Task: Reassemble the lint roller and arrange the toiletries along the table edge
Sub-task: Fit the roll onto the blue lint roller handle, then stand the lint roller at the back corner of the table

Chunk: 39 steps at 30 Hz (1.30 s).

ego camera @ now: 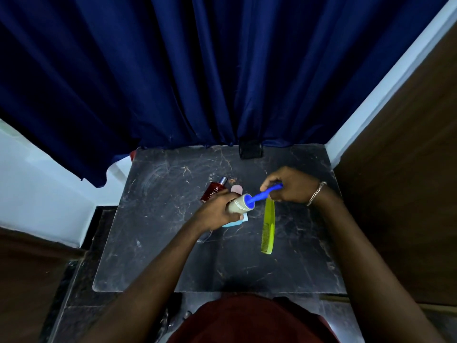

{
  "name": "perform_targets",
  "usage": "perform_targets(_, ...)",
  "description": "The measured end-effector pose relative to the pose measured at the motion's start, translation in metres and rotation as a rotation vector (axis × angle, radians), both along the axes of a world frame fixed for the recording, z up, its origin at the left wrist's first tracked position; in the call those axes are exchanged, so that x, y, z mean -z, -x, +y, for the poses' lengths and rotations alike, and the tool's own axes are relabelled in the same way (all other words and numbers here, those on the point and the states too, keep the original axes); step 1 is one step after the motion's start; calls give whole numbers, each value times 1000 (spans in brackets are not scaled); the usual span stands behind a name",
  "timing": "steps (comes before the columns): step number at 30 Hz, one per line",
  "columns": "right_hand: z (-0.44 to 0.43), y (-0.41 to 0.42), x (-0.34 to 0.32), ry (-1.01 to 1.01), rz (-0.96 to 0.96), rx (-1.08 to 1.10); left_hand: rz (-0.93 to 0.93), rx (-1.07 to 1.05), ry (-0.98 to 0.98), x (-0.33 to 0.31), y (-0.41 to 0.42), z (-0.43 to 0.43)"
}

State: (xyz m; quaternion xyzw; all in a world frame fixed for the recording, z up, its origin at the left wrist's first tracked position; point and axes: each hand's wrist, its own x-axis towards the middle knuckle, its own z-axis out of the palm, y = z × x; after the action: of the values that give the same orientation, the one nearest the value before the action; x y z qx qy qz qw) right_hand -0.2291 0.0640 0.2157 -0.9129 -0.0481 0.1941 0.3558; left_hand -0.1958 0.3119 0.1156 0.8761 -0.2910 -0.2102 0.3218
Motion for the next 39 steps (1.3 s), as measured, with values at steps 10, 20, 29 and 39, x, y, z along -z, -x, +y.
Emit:
perform_targets(10, 2, 22, 60, 360, 113, 6, -120, 151, -177, -1, -9, -51)
perform_targets(20, -63, 40, 142, 146, 75, 525, -334, 118, -310, 23, -14, -87)
perform_targets(29, -126, 31, 197, 73, 118, 994, -211, 187, -411, 82, 28, -108)
perform_targets(39, -151, 13, 219, 410, 129, 1016, -123, 229, -533, 128, 69, -82)
